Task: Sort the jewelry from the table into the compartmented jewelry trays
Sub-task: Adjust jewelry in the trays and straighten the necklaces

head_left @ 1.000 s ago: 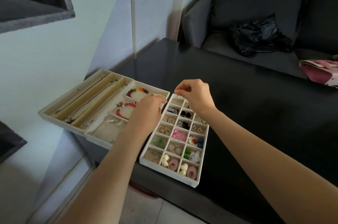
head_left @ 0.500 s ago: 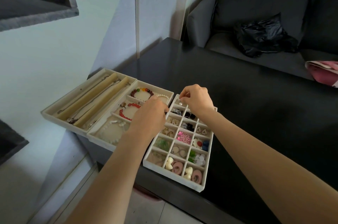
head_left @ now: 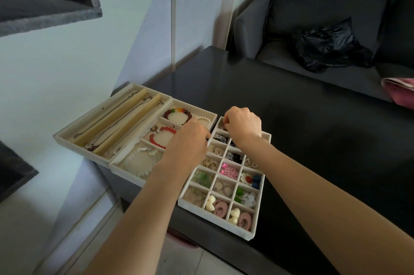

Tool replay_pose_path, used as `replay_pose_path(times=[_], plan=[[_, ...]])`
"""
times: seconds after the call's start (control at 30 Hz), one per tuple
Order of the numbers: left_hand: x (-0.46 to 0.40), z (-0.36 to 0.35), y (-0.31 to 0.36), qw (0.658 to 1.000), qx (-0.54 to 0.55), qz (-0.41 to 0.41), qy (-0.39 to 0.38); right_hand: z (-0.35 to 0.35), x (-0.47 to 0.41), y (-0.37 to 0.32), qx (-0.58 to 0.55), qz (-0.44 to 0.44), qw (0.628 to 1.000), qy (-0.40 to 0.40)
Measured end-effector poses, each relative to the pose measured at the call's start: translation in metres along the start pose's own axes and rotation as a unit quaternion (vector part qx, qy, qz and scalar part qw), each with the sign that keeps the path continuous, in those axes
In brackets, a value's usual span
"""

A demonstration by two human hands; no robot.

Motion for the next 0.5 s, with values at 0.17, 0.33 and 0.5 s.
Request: replay_pose_path(times=[0.17, 0.33, 0.5], plan=[[-0.001, 0.000, 0.000, 1.000, -0.015, 0.000, -0.009, 0.003, 0.001, 0.001, 0.018, 0.009, 1.000, -0.008], [-0.002, 0.011, -0.002, 0.988, 0.131, 0.064, 0.051, 0.008, 0.002, 0.007, -0.023, 0.007, 1.000, -0.010], [-0.006, 0.012, -0.012, 0.717, 0.596, 0.358, 0.044, 0.009, 0.005, 0.007, -0.040, 0.035, 0.998, -0.037]])
Point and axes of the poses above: each hand's wrist, its own x-axis away from the middle knuckle, its own z-axis out of the back of the hand, y = z × x, the point moved 4 cm from there along -x, towards the middle knuckle, and after that the axes turned 7 degrees about y, right-handed, at the moved point
